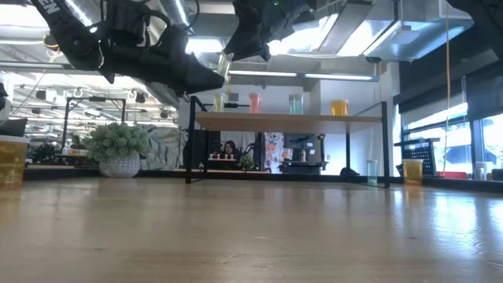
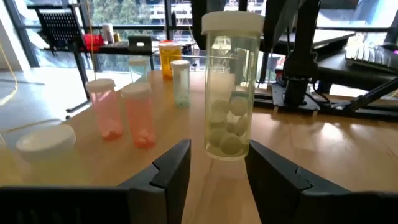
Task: Pick and place medicine bottles onto shelf by color
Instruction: Put the yellow pill bottle on the shelf aligned with the other yellow pill bottles, then put the pink pill bottle on the shelf aligned with the other pink pill bottles
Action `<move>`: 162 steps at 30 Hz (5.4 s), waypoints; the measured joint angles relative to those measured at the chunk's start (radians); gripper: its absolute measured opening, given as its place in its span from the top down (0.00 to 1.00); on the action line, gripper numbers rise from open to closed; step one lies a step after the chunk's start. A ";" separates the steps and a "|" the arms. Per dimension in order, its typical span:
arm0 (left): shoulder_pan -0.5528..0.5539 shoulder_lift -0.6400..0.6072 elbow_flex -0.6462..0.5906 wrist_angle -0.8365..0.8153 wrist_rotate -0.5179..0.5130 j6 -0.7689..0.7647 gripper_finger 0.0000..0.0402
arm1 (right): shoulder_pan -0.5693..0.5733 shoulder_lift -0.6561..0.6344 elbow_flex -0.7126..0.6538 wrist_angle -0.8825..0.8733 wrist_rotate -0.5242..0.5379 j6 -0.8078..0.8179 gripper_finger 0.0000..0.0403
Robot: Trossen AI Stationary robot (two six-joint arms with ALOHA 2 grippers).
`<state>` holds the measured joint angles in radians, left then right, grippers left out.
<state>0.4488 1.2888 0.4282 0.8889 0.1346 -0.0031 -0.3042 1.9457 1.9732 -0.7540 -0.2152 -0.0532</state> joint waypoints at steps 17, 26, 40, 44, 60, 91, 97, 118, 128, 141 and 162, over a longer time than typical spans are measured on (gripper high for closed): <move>0.015 -0.059 0.000 -0.135 -0.242 0.088 0.64 | -0.015 0.000 0.000 0.001 0.003 0.000 0.67; 0.039 -0.206 0.000 -0.203 -0.369 0.154 0.64 | -0.040 0.001 0.000 0.002 0.003 -0.001 0.67; 0.045 -0.408 0.000 -0.356 -0.374 0.151 0.63 | -0.043 0.086 0.001 0.061 -0.015 -0.008 0.67; 0.045 -0.428 0.000 -0.381 -0.374 0.150 0.63 | -0.043 0.114 0.001 0.078 -0.015 -0.031 0.67; 0.045 -0.429 0.000 -0.384 -0.377 0.143 0.63 | -0.043 0.146 0.009 0.092 0.012 -0.058 0.67; 0.045 -0.428 0.000 -0.384 -0.377 0.144 0.63 | -0.043 0.146 0.010 0.084 0.056 -0.061 0.67; 0.045 -0.428 0.000 -0.384 -0.377 0.145 0.63 | -0.043 0.146 0.010 0.083 0.057 -0.061 0.65; 0.044 -0.428 0.000 -0.384 -0.377 0.144 0.63 | -0.042 0.148 0.010 0.084 0.057 -0.057 0.51; 0.044 -0.428 0.000 -0.384 -0.377 0.145 0.63 | -0.043 0.147 0.026 0.072 0.057 -0.057 0.51; 0.043 -0.428 0.000 -0.384 -0.377 0.145 0.63 | -0.042 0.145 0.124 -0.034 0.084 -0.068 0.51; -0.046 -0.527 0.014 -0.492 -0.373 0.136 0.63 | -0.036 0.077 0.360 -0.286 0.169 -0.112 0.51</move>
<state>0.4024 0.7614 0.4419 0.3965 -0.2385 0.1327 -0.3405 2.0228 2.3337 -1.0396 -0.0464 -0.1654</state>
